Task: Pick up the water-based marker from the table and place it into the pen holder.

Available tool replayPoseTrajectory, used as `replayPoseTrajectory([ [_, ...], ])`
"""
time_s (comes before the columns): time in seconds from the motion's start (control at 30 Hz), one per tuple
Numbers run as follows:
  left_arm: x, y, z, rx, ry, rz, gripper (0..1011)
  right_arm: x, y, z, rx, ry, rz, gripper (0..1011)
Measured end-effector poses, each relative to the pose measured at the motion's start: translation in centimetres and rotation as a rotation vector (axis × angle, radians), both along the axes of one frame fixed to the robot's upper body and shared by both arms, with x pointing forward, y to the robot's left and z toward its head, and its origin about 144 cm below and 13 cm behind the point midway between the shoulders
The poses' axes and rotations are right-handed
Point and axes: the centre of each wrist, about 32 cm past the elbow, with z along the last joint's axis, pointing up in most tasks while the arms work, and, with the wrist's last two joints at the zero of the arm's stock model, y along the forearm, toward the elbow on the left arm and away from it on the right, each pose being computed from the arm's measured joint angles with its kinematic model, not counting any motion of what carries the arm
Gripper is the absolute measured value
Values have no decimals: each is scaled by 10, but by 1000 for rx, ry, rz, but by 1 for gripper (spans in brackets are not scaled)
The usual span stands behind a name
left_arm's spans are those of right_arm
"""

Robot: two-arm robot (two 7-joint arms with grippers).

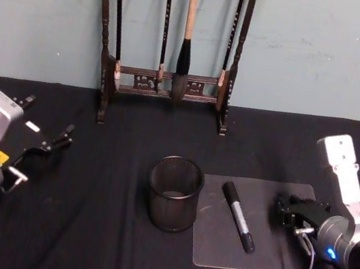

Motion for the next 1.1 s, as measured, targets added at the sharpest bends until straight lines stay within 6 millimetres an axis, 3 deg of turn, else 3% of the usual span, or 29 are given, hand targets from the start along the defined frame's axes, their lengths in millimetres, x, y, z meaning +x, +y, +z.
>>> replayPoseTrajectory([
  [0.1, 0, 0, 0, 0, 0, 0, 1001, 0, 0, 0, 0, 0, 0, 227],
  [0.73, 0, 0, 0, 0, 0, 0, 1001, 0, -1, 0, 2, -9, 3, 223],
  [1.1, 0, 0, 0, 0, 0, 0, 1001, -2, -6, 3, 57, -151, 22, 224],
])
